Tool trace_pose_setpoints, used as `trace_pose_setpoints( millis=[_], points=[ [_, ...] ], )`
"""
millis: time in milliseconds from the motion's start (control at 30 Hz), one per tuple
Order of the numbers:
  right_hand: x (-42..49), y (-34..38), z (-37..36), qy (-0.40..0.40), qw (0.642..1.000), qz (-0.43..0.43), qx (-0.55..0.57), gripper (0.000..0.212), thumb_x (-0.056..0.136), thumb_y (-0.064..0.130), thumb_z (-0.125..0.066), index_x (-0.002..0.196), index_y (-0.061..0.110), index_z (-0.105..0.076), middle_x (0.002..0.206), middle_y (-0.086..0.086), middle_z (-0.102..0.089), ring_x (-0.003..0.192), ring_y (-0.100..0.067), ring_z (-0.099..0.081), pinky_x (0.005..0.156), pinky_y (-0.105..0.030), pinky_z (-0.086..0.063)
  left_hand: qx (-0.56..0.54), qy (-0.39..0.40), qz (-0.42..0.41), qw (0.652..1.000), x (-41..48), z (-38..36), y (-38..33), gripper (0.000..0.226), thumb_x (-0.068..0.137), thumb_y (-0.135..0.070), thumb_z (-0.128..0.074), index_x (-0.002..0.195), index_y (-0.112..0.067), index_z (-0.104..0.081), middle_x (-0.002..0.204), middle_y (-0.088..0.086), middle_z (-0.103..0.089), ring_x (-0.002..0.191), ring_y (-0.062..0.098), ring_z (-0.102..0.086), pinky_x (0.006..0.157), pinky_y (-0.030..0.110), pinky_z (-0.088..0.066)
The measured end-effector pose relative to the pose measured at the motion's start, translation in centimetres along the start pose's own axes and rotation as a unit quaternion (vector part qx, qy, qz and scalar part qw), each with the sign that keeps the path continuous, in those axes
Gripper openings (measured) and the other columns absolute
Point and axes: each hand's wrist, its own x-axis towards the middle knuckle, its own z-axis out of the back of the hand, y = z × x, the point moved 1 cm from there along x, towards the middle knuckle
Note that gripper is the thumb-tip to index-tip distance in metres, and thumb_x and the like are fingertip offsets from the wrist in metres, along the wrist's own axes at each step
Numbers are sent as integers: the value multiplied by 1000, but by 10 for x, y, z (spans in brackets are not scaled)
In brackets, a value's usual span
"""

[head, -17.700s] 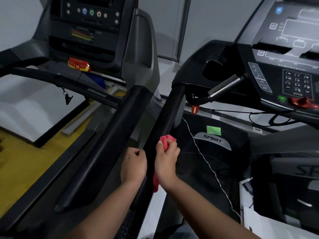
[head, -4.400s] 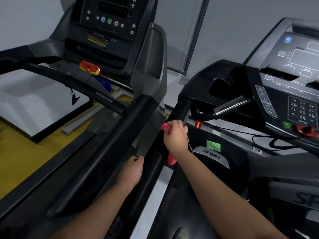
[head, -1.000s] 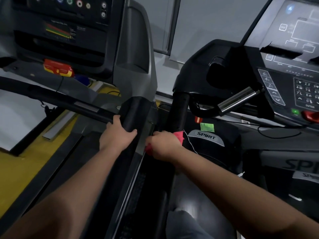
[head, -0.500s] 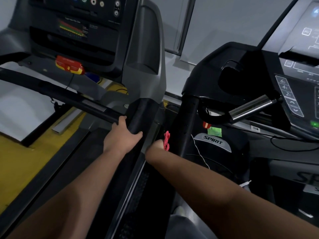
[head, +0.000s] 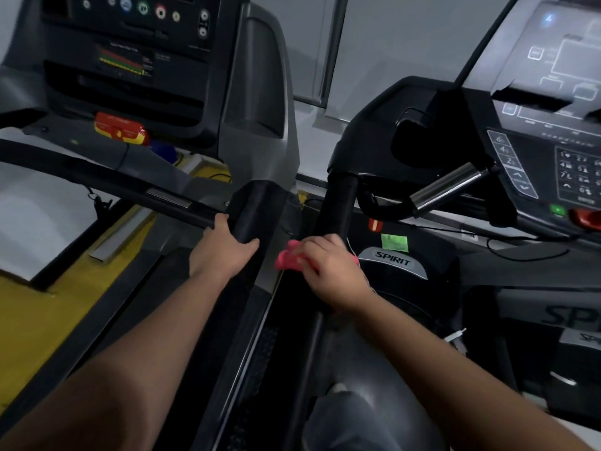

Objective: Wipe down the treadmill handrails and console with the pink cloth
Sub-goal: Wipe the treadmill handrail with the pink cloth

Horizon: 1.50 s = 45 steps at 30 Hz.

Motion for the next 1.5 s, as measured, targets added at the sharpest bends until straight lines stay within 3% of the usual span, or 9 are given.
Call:
trace_pose_setpoints(
  millis=[333, 500, 633, 767, 933, 1067, 1200, 1300, 1500],
  points=[
    [-52, -13, -11, -166, 939, -219, 207, 10, 87, 20, -41, 96, 15, -40, 103, -7, -39, 92, -2, -39, 89, -3, -29, -4, -4, -8, 1000, 0, -2, 4, 73, 84, -53, -59, 140, -18, -29, 118, 10, -58, 93, 29, -60, 63, 33, -44],
    [-59, -9, -16, -157, 842, -383, 345, 21, 98, 10, -43, 81, 20, -35, 80, 4, -41, 64, 9, -44, 61, -7, -37, -3, -3, -4, 1000, 3, -3, 3, 72, 82, -53, -61, 138, -19, -30, 121, 12, -55, 94, 31, -59, 65, 35, -44],
    [-44, -8, -15, -201, 775, -444, 402, 7, 97, 14, -45, 93, 13, -40, 88, 1, -44, 75, -5, -45, 62, -7, -36, 1, 4, -2, 1000, 4, -2, 1, 71, 83, -52, -61, 138, -18, -30, 126, 13, -51, 98, 32, -58, 67, 34, -42],
    [-33, 8, -2, -246, 841, -365, 313, 21, 87, 5, -56, 82, 24, -49, 96, 7, -43, 83, 14, -47, 75, -1, -35, 9, -2, -2, 1000, 4, -1, 1, 69, 82, -51, -61, 136, -18, -31, 126, 13, -51, 98, 32, -57, 66, 34, -41],
    [-25, 17, -2, -157, 961, -215, 74, 13, 74, 14, -63, 86, 16, -69, 99, 0, -52, 89, -22, -54, 72, -30, -48, 15, -2, 3, 1000, 7, -3, 1, 69, 82, -53, -60, 135, -19, -32, 124, 13, -51, 94, 31, -58, 64, 34, -41],
    [-30, 17, -10, -168, 970, -168, 52, 15, 72, 24, -55, 80, 16, -65, 96, -4, -54, 85, -24, -53, 69, -29, -46, 10, -5, 6, 1000, 6, -4, 2, 68, 82, -54, -60, 134, -20, -32, 123, 11, -52, 85, 27, -55, 61, 33, -40],
    [-40, 0, -21, -257, 838, -328, 351, 6, 86, 18, -50, 80, 20, -50, 97, 3, -49, 101, -8, -49, 88, -22, -41, 14, -9, 4, 1000, 6, -3, 2, 69, 82, -55, -60, 134, -19, -32, 125, 11, -51, 89, 29, -57, 62, 34, -42],
    [-39, -27, -45, -154, 667, -482, 547, 21, 91, 35, -44, 78, 19, -51, 88, -6, -53, 92, -25, -55, 87, -38, -46, 17, -9, 0, 1000, 6, -4, 1, 69, 82, -55, -59, 134, -19, -31, 126, 11, -50, 85, 27, -54, 62, 33, -43],
    [-27, -48, -55, -32, 473, -548, 689, 36, 92, 34, -45, 81, 7, -66, 74, -11, -65, 65, -24, -65, 69, -35, -56, 13, -13, 0, 1000, 6, -4, 0, 66, 81, -54, -60, 131, -20, -33, 120, 10, -52, 81, 24, -51, 60, 33, -41]
  ],
)
